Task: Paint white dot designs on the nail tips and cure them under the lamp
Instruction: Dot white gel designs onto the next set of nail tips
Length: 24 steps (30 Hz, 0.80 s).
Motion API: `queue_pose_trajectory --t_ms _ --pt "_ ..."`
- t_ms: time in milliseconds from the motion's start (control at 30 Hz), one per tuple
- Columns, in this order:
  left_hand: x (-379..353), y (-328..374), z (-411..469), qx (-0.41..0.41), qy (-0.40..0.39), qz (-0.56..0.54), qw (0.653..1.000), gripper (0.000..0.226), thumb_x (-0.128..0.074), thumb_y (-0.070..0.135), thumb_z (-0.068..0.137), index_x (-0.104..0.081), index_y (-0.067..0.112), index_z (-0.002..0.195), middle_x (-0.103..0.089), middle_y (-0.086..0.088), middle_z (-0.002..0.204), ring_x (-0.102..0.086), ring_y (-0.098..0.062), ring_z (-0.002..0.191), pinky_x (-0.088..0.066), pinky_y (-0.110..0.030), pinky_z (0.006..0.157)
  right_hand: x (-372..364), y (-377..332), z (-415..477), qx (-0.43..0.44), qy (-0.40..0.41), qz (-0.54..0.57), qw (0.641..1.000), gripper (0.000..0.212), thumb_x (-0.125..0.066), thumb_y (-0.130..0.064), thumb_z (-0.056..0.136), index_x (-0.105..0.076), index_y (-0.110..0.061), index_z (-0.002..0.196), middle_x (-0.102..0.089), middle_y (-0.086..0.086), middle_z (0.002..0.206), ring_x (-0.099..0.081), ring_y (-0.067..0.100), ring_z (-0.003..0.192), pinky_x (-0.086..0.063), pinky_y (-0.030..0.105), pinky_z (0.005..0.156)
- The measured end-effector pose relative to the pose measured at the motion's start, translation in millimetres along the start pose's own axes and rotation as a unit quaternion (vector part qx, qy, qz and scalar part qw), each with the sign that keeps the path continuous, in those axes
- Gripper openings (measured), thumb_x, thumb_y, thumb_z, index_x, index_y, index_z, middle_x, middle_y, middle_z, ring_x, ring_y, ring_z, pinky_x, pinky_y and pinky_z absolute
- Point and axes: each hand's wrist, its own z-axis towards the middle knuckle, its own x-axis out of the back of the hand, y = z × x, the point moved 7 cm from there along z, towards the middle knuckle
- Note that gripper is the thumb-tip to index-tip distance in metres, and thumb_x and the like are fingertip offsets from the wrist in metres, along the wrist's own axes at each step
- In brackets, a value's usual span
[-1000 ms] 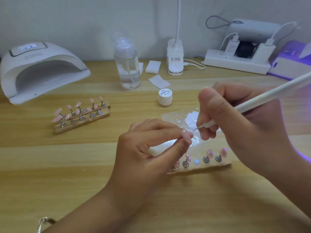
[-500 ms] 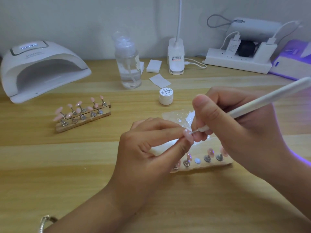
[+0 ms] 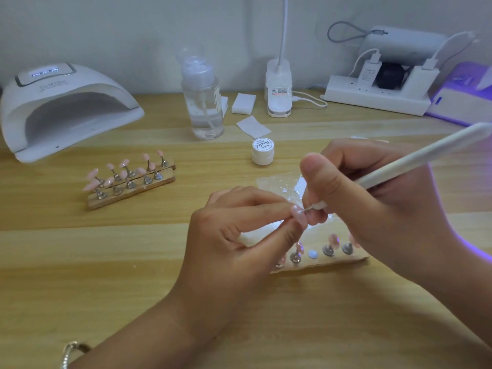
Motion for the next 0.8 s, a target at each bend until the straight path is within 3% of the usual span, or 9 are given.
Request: queue_pose_trajectory --t_ms 100,233,367,633,700,800 --pt "-0.3 -0.4 0.0 0.0 0.0 0.0 1.0 0.014 -0.075 0.023 0.084 -0.077 0.035 0.092 -0.074 0.017 0.089 -0.07 -0.01 0.09 -0.048 -0.047 0.085 0.1 0.7 -0.4 0.002 -0.001 -0.003 1.0 0.039 -0.06 -0.019 0.096 -0.057 -0.002 0.061 -0.059 0.004 0.054 -0.055 0.025 0.047 -0.042 0.035 0.044" --pt "-0.2 -4.0 -1.3 0.012 0.003 0.0 1.0 0.007 -0.074 0.024 0.084 -0.081 0.026 0.085 -0.074 0.017 0.087 -0.07 -0.01 0.089 -0.049 -0.045 0.085 3.5 1.8 1.3 -0.01 0.012 0.038 0.999 0.038 -0.059 -0.025 0.094 -0.057 -0.006 0.061 -0.059 0.001 0.054 -0.059 0.014 0.047 -0.042 0.017 0.047" --pt "0.7 -5.6 -1.8 0.025 0.013 0.003 1.0 0.008 -0.073 0.028 0.084 -0.08 0.025 0.081 -0.073 0.018 0.087 -0.069 -0.007 0.088 -0.049 -0.041 0.085 18.9 3.8 11.3 -0.003 0.045 0.049 0.998 0.038 -0.059 -0.029 0.095 -0.056 -0.015 0.06 -0.058 -0.001 0.055 -0.057 0.017 0.048 -0.044 0.025 0.05" --pt "1.6 -7.3 -1.5 0.035 0.016 0.009 0.999 0.009 -0.072 0.03 0.084 -0.08 0.027 0.081 -0.074 0.02 0.086 -0.07 -0.005 0.089 -0.049 -0.042 0.087 63.7 50.0 23.2 -0.109 0.088 -0.169 0.976 0.043 -0.077 -0.049 0.078 -0.062 -0.012 0.062 -0.047 -0.001 0.046 -0.039 0.004 0.043 -0.03 0.01 0.044" --pt "1.4 -7.1 -1.1 0.032 0.014 0.014 0.999 0.009 -0.072 0.031 0.084 -0.079 0.026 0.08 -0.074 0.02 0.086 -0.07 -0.004 0.089 -0.049 -0.04 0.087 67.1 63.1 20.5 -0.143 0.083 -0.192 0.967 0.046 -0.076 -0.056 0.072 -0.064 -0.012 0.063 -0.053 0.006 0.053 -0.041 0.006 0.047 -0.032 0.012 0.044" --pt "1.8 -8.2 -0.5 0.034 0.015 0.005 0.999 0.01 -0.072 0.032 0.083 -0.079 0.025 0.081 -0.074 0.018 0.087 -0.07 -0.005 0.089 -0.049 -0.043 0.086 61.6 72.7 16.7 -0.171 0.056 -0.205 0.962 0.045 -0.064 -0.065 0.078 -0.071 -0.022 0.068 -0.064 -0.005 0.057 -0.05 0.0 0.044 -0.037 0.011 0.042"
